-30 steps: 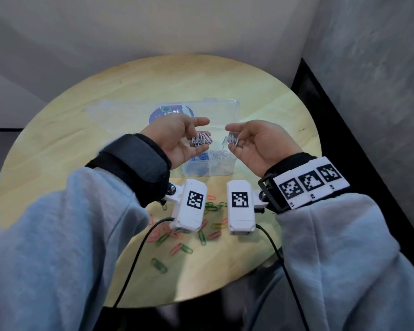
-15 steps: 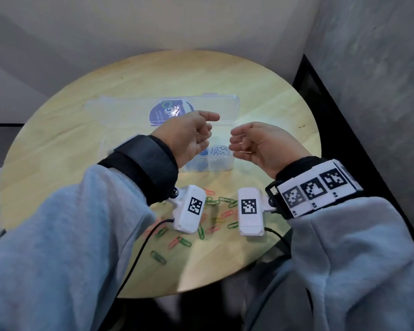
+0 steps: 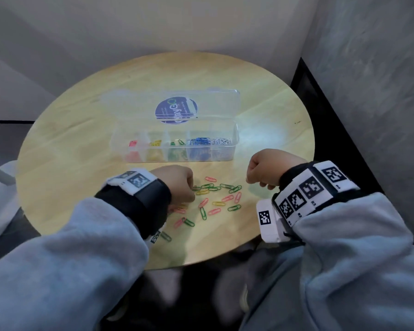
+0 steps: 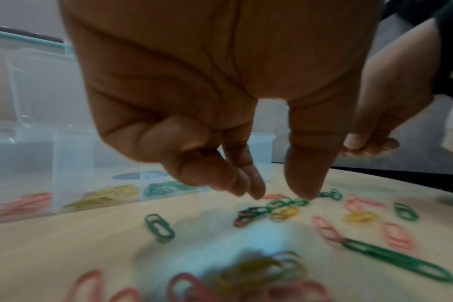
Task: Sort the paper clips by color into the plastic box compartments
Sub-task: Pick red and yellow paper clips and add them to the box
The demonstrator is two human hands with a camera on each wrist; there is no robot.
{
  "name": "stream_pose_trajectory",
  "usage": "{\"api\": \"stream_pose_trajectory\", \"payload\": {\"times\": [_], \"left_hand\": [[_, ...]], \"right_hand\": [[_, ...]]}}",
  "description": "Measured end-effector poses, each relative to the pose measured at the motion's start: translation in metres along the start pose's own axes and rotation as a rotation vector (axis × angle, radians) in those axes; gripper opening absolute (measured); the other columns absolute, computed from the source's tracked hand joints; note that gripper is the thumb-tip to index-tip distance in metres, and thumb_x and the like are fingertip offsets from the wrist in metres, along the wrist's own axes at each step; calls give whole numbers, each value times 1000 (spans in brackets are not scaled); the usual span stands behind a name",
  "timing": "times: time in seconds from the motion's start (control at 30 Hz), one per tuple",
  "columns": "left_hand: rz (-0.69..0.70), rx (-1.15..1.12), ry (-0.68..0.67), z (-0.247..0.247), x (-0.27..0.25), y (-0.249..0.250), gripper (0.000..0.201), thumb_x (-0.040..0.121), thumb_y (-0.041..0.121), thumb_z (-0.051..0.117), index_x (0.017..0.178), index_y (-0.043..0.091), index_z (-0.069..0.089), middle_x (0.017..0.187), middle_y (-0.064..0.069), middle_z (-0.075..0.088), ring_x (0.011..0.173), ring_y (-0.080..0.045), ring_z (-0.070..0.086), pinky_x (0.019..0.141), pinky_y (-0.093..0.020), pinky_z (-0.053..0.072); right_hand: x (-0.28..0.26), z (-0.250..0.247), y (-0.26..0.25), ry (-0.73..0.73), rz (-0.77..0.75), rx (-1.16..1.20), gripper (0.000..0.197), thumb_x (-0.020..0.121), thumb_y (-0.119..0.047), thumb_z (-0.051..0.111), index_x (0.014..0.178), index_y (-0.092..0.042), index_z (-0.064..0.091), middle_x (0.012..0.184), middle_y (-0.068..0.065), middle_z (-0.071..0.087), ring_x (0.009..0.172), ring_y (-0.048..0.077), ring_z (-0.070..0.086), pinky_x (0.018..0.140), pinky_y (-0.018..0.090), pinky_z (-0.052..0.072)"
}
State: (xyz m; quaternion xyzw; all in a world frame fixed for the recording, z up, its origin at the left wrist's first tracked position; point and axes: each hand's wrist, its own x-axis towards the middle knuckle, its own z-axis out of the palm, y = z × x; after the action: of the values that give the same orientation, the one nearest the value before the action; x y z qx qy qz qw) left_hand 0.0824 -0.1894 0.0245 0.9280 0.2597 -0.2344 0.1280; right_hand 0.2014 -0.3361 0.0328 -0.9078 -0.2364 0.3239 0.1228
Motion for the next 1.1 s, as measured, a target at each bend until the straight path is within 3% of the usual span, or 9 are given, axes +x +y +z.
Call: {"api": "stream_pose_trajectory", "payload": {"times": [0.13,0.27,0.4,0.57,0.67,0.73,0.83,0.93,1.1], "left_hand": [[25,54,-30,12,0,11,19,82,25,59,98,16,65,91,0,64,80,-18,54,53,-22,34],[22,111,-42,18,2,17,33,77,41,67,95,14,65,83,0,60,77,-19,55,55,-24,36],[39,107,-46,26,4,22,36,70,51,71,79,19,57,68,4,56,70,-18,56,56,-25,38],[78,77,-23,29,4,28,29,73,46,71,79,20,61,61,6,54,65,-15,55,49,-23,34],[90,39,-17,29,2,28,28,75,43,71,82,20,58,65,6,58,61,-12,53,48,-22,33],[93,0,-14,29,1,28,28,77,40,71,85,19,55,69,5,62,53,-9,50,48,-22,35],[97,-51,-25,30,2,28,28,80,36,70,95,12,63,82,0,72,55,-13,53,61,-23,45],[102,-59,-46,31,1,30,30,83,33,68,100,9,66,84,-2,68,68,-19,56,67,-26,46],[93,-66,-42,35,2,28,27,83,32,68,99,11,68,88,-3,69,72,-20,58,76,-29,53]], "right_hand": [[-6,6,-6,-34,-25,-173,16,89,-6,49,100,-12,59,79,1,55,62,14,47,58,22,40],[-6,11,-10,-67,-43,-321,21,86,-2,50,101,-16,55,97,1,52,85,20,49,51,20,33],[2,23,-16,-154,-30,-488,31,79,-1,56,109,-8,62,110,6,64,92,25,57,67,27,43],[20,38,-15,-191,-84,-529,14,89,-21,58,94,-9,62,83,5,58,87,24,55,70,28,40],[13,38,-16,-110,-128,-472,9,87,-21,61,88,-13,57,94,6,62,84,23,53,70,28,41],[7,37,-15,-36,-180,-413,13,86,-17,62,84,-18,49,87,0,56,78,19,50,62,24,39],[6,37,-12,-16,-220,-345,20,82,-5,61,87,-21,49,75,-6,49,69,15,46,50,21,33],[9,37,-13,-39,-227,-322,22,81,-3,61,87,-22,51,84,-5,53,77,17,49,55,22,37],[9,35,-12,-40,-223,-353,16,85,-6,56,89,-21,56,91,-2,55,82,17,49,66,22,39]]}}
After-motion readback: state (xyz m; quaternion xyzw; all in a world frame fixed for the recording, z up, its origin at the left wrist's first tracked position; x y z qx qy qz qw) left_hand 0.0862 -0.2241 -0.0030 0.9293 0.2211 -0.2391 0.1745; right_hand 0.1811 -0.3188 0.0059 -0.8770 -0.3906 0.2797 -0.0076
